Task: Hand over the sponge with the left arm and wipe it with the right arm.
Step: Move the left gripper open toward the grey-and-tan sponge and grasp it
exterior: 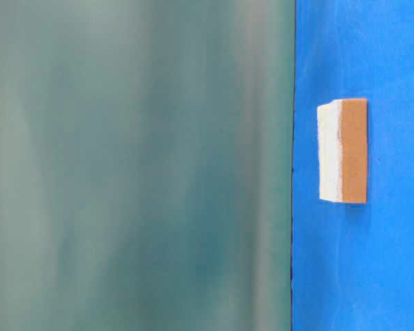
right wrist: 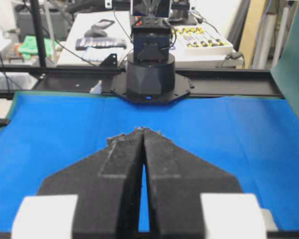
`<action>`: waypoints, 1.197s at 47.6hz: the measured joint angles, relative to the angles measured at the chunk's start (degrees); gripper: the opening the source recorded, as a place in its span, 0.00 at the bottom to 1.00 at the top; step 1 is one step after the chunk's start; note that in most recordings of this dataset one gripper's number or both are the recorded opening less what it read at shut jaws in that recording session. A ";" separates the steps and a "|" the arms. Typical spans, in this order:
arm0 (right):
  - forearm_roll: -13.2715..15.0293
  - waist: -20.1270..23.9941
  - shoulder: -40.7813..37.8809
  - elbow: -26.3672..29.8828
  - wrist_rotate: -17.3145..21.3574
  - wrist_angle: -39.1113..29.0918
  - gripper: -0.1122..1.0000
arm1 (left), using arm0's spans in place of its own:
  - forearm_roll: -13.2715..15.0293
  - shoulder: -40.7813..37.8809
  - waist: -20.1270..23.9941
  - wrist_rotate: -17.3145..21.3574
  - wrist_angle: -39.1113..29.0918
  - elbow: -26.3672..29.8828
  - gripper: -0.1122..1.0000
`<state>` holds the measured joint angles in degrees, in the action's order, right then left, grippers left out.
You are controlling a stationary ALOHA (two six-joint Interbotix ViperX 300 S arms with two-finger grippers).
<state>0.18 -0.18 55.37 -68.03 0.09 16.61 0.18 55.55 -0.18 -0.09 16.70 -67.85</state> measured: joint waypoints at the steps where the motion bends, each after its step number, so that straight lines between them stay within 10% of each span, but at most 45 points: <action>1: 0.00 0.00 0.00 0.00 0.00 0.00 0.10 | 0.18 -0.09 0.00 0.18 -0.09 0.00 0.10; 32: 0.00 0.09 -0.44 0.18 -0.09 -1.49 0.10 | 1.14 -11.95 10.46 3.96 1.93 3.78 0.13; 48: 0.00 0.09 -0.53 0.18 0.00 -2.11 0.10 | 1.14 -29.36 12.48 12.30 5.36 9.93 0.89; 57: 0.00 0.09 -0.70 0.09 0.00 -2.46 0.10 | 1.14 -42.54 14.15 13.10 5.62 15.91 0.95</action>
<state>0.18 -0.09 54.67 -67.94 0.09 14.15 1.32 13.01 13.97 13.01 22.32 -51.94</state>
